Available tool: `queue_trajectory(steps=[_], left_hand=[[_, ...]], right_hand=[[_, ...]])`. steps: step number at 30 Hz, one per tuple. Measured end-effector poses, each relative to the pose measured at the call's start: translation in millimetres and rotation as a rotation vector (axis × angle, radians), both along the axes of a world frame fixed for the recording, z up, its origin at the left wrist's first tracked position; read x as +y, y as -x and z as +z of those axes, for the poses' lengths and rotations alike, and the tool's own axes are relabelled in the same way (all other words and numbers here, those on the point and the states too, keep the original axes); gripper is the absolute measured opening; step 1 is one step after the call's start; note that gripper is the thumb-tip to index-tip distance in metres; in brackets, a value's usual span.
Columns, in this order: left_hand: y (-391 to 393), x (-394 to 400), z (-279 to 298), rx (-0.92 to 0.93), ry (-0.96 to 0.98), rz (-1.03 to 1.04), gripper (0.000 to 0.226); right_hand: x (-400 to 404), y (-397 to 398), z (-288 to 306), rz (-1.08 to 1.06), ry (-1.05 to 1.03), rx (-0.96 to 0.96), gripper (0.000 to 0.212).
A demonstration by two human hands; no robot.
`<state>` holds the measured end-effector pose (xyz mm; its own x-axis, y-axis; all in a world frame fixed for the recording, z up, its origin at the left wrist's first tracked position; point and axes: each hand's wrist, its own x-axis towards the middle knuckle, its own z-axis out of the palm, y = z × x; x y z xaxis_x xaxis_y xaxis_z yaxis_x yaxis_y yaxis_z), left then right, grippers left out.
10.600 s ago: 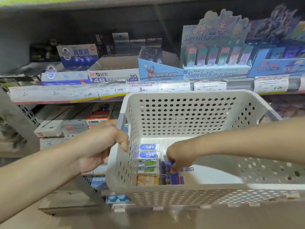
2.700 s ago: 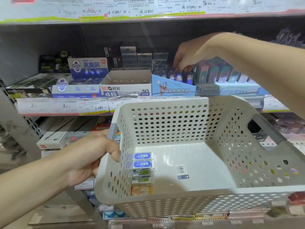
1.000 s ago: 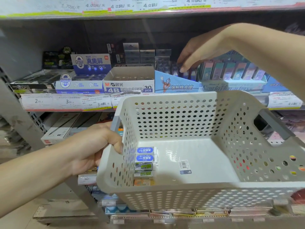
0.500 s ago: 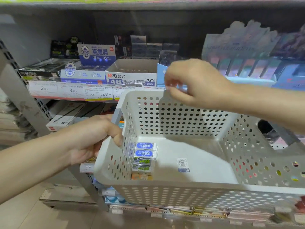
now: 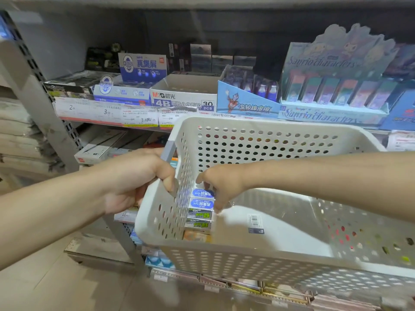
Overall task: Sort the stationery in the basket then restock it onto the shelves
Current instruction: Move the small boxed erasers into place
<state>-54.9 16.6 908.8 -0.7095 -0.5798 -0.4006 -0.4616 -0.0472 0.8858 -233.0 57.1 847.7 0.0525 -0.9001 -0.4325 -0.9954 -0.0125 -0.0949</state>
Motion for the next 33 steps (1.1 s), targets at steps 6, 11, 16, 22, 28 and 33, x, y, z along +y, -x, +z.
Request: queue_trajectory(steps=[6,11,16,22,28,33], left_hand=[[-6.7,-5.2,-3.8,-0.019,0.046,0.014,0.044],[-23.1,-21.8,-5.9,-0.003,0.045,-0.035,0.053],[-54.4,-52.2,-4.2,-0.002,0.024,-0.091,0.051],[-97.4,-92.5,7.0,-0.014,0.051,-0.128,0.048],[-131.2,-137.0,11.1,-0.044,0.081,-0.158,0.058],[-155.9,-169.7,7.0,-0.008,0.049,-0.196,0.06]], right_hand=[[-4.1,-10.7,0.2,0.046,-0.025,-0.017,0.063],[-16.7,-25.2,-2.2,0.049,-0.003,-0.023,0.048],[-46.7,-50.7,-5.0,0.028,0.04,0.035,0.028],[-88.4,-89.6,-9.4,-0.04,0.108,0.001,0.028],[-123.4,-131.0,-10.3,-0.059,0.215,0.124,0.024],[-139.1,-152.8,7.5,-0.084,0.277,0.205,0.042]])
